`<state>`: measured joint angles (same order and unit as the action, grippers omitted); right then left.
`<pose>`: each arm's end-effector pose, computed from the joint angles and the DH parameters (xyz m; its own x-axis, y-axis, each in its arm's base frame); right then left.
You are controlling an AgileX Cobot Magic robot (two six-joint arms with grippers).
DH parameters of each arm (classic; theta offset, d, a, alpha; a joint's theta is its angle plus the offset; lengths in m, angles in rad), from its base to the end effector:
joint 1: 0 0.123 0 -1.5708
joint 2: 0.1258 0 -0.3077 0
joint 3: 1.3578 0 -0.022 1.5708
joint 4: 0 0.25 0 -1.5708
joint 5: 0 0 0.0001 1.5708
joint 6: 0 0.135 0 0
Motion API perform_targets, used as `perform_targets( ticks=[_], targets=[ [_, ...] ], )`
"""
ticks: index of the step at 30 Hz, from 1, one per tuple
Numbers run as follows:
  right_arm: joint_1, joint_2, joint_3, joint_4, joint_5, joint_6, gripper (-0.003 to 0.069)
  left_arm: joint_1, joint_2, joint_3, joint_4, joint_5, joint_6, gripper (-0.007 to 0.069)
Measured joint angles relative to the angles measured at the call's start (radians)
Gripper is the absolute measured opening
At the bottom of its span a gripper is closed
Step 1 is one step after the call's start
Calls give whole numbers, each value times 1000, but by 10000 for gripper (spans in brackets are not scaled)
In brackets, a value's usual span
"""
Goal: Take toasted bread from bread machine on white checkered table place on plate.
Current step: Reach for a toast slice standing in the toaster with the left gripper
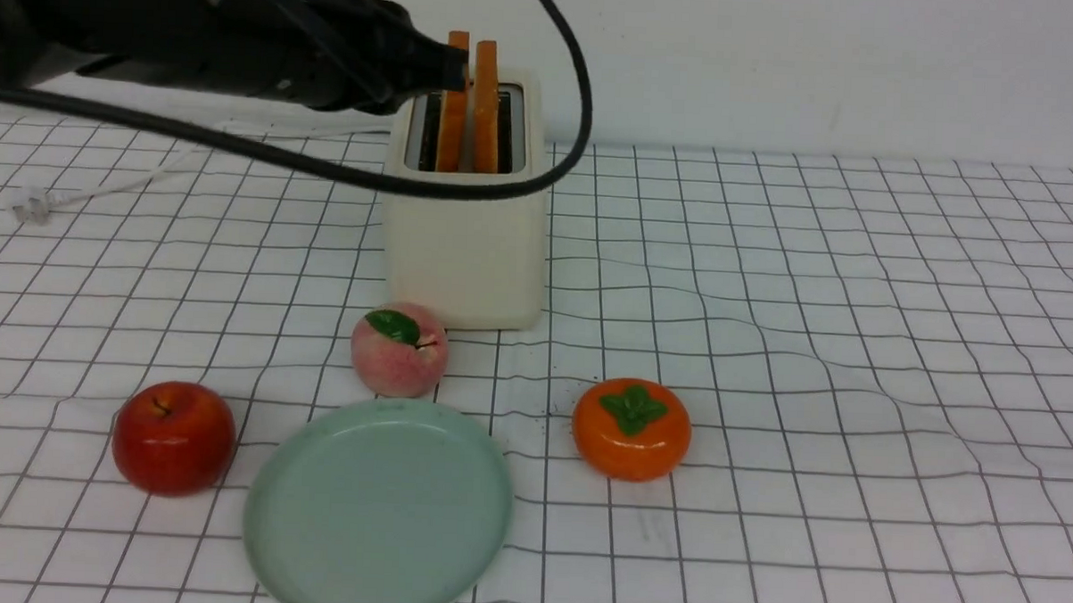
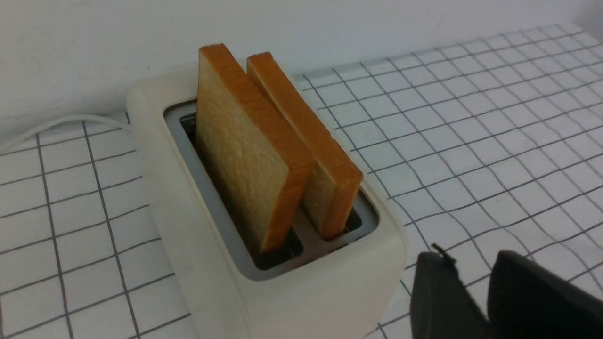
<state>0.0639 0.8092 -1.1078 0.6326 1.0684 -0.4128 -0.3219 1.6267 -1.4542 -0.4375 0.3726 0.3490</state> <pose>0.1319 0.0786 0.4210 -0.5156 -0.0959 -0.8514 -0.5244 0.8212 0.2251 0.3994 -0.1552 0.3711 -0.4184 0.0752 -0.9051 0.4208 0.8992 -0.1199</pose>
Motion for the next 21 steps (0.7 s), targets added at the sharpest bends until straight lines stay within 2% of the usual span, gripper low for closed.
perform_targets(
  ticks=[3, 4, 8, 14, 21],
  targets=[
    [0, 0, -23, 6, -53, -25, 3, 0, 67, -44, 19, -7, 0, 283],
    [0, 0, -36, 15, -91, -45, 3, -1, 113, -70, 32, -31, 0, 339],
    [0, -1, -43, 31, -133, -69, 5, -1, 189, -90, 57, -132, 0, 409],
    [0, -1, -43, 31, -132, -75, 8, -1, 242, -93, 77, -229, 0, 404],
    [0, -1, -43, 32, -132, -76, 13, -1, 288, -93, 77, -387, 1, 358]
  ],
)
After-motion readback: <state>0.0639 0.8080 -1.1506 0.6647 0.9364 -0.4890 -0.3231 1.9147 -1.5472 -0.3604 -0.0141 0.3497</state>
